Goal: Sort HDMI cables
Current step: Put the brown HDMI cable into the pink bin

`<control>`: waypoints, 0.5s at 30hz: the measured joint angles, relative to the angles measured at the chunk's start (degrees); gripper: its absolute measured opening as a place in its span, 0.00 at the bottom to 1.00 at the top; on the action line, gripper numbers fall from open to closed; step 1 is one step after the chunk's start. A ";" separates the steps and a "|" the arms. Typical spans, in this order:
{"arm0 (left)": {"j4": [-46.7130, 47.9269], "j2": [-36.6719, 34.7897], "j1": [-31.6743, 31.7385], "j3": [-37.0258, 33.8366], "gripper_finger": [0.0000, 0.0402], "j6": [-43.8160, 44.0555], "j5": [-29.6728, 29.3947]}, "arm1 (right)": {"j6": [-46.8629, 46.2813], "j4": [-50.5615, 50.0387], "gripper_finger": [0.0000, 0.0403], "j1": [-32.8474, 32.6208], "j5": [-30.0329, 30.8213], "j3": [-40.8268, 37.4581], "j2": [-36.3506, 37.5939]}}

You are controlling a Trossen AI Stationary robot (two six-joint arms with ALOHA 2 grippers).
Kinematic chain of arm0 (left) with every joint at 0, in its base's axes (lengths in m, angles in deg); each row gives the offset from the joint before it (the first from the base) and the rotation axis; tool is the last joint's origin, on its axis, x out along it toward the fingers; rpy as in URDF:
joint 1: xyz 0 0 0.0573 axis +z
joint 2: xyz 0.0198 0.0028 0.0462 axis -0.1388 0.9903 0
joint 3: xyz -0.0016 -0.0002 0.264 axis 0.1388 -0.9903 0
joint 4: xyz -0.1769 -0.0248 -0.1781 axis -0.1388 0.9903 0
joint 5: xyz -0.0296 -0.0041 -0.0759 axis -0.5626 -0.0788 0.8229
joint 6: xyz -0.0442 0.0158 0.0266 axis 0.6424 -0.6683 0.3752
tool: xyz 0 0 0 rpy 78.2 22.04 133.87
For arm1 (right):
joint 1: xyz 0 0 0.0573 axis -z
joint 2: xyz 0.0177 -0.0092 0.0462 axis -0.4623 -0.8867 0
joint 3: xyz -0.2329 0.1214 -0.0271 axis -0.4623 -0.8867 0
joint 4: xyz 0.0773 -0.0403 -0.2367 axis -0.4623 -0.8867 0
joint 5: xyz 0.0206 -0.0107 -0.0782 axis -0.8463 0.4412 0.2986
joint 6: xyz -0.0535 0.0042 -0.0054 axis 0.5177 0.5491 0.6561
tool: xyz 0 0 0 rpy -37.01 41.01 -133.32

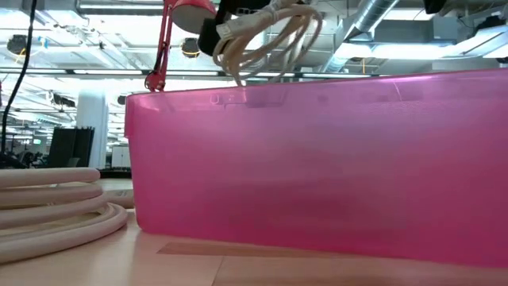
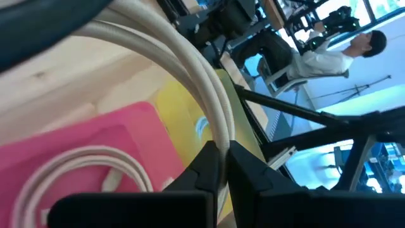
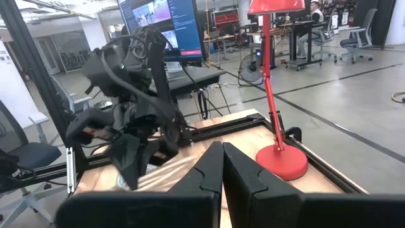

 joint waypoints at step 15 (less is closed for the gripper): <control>-13.13 10.61 -4.68 0.00 0.03 7.57 1.35 | -0.02 -0.02 0.00 0.00 -0.02 0.00 -0.01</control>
